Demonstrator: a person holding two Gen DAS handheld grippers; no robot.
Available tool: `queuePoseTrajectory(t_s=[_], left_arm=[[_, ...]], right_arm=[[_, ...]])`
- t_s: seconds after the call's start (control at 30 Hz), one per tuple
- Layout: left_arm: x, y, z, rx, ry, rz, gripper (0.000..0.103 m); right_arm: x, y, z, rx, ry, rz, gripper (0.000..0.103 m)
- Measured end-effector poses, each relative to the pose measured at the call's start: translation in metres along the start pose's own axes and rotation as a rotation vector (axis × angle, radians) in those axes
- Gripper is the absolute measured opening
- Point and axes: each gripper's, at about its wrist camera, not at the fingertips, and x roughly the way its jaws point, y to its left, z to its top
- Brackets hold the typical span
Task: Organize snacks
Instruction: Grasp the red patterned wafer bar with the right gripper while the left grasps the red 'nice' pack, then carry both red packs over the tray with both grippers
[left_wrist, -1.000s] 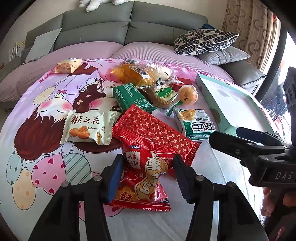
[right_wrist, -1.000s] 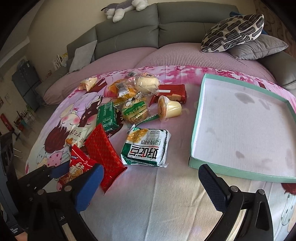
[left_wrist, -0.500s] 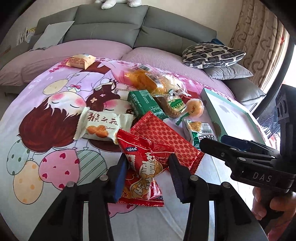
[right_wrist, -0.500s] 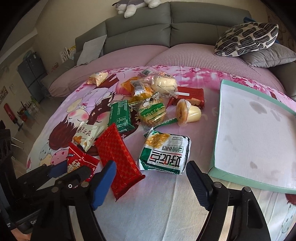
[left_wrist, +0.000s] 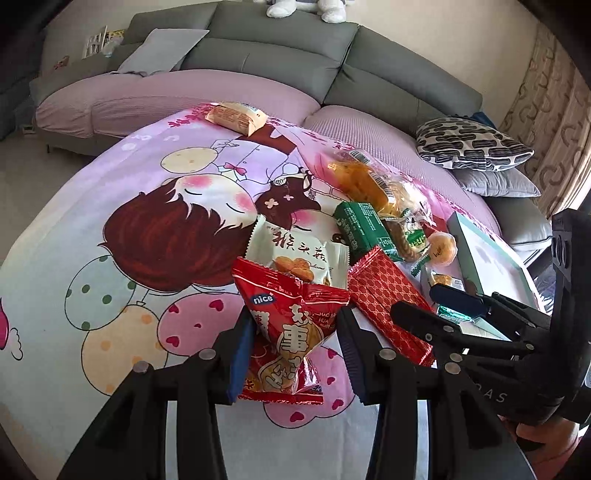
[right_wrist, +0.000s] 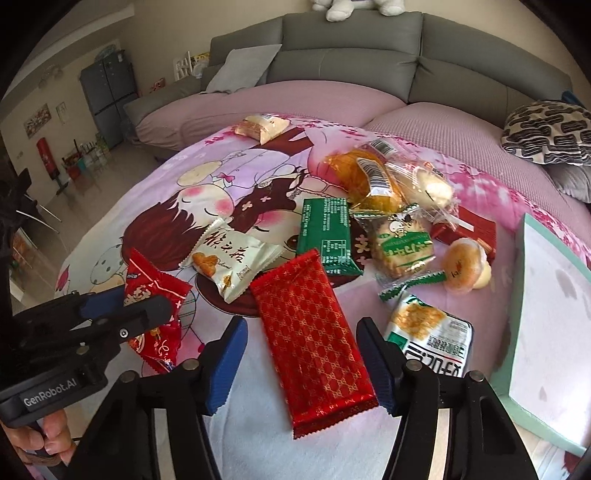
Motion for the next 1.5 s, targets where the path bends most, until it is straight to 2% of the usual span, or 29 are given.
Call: queuePoseTrajectory(t_s=[0.3,0.53,0.7,0.8,0.97,1.2,1.5], left_arm=[[0.002,0.007,0.000,-0.015,0.005,0.000,0.046],[0.003,0.008,-0.001,-0.014,0.009,0.001,0.046],[0.004,0.007,-0.002,-0.014,0.011,0.004,0.046],[0.004,0.007,-0.001,-0.012,0.013,0.006,0.046],[0.003,0.005,-0.001,-0.009,0.013,0.012,0.046],[-0.005,-0.004,0.003,0.009,0.005,0.018,0.046],[-0.013,-0.032,0.017,0.064,-0.018,0.026,0.046]], right_arm=[[0.024,0.003,-0.001,-0.033,0.064,-0.023,0.063],[0.026,0.011,-0.008,-0.057,0.096,-0.016,0.063],[0.028,0.014,-0.012,-0.075,0.108,-0.030,0.060],[0.028,0.013,-0.011,-0.067,0.109,-0.030,0.054],[0.022,0.010,-0.010,-0.044,0.097,-0.023,0.048],[-0.004,0.000,-0.005,0.008,0.034,0.017,0.048],[-0.034,-0.024,0.003,0.070,-0.053,0.015,0.048]])
